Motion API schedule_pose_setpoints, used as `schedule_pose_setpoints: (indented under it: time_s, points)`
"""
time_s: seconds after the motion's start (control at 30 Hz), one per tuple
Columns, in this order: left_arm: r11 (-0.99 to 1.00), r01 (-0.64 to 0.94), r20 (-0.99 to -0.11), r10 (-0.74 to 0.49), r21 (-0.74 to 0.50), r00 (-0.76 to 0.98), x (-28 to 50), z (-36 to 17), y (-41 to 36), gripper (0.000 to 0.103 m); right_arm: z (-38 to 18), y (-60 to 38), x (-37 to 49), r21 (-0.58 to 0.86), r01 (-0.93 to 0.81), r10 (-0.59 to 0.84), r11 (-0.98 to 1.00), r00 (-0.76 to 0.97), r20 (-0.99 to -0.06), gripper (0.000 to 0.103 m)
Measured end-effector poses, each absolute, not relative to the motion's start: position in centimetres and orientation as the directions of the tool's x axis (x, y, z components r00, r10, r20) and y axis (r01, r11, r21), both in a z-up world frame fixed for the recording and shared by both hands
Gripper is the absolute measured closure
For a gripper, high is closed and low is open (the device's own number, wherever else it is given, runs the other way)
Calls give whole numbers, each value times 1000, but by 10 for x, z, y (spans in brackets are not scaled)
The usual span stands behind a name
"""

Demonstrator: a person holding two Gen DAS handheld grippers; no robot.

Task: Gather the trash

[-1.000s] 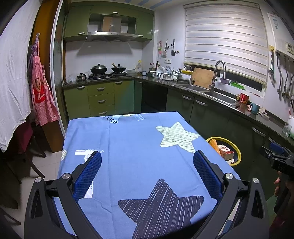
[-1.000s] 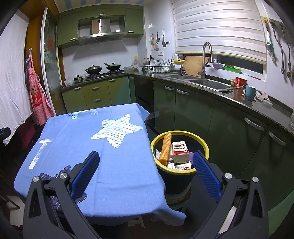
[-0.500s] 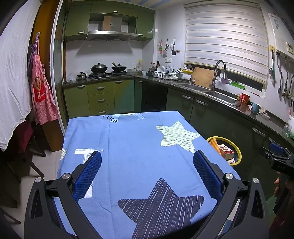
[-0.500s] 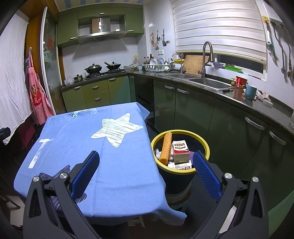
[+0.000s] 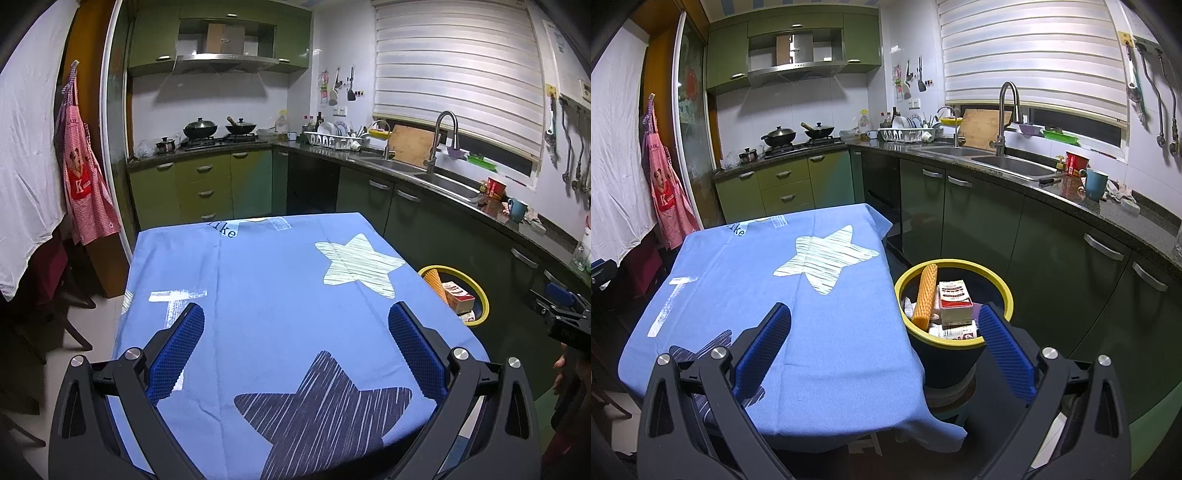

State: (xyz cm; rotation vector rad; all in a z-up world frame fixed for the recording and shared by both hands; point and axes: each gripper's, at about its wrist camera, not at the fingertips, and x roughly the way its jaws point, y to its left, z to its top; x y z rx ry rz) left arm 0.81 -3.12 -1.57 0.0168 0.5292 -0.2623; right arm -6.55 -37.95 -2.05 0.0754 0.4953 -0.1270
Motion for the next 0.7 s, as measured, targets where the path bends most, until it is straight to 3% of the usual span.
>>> schedule_pose_setpoints:
  time_s: [0.37, 0.47, 0.7]
  points:
    - [959, 275, -462, -277, -72, 843, 7, -14, -32, 5, -26, -379, -66, 43, 137, -99, 990, 869, -485, 6]
    - [964, 262, -447, -248, -30, 860, 10, -9, -33, 5, -27, -378, -61, 45, 128, -90, 991, 869, -487, 6]
    - [980, 199, -490, -182, -18, 853, 60, -6, -22, 5, -22, -366, -24, -4, 81, -72, 997, 864, -497, 6]
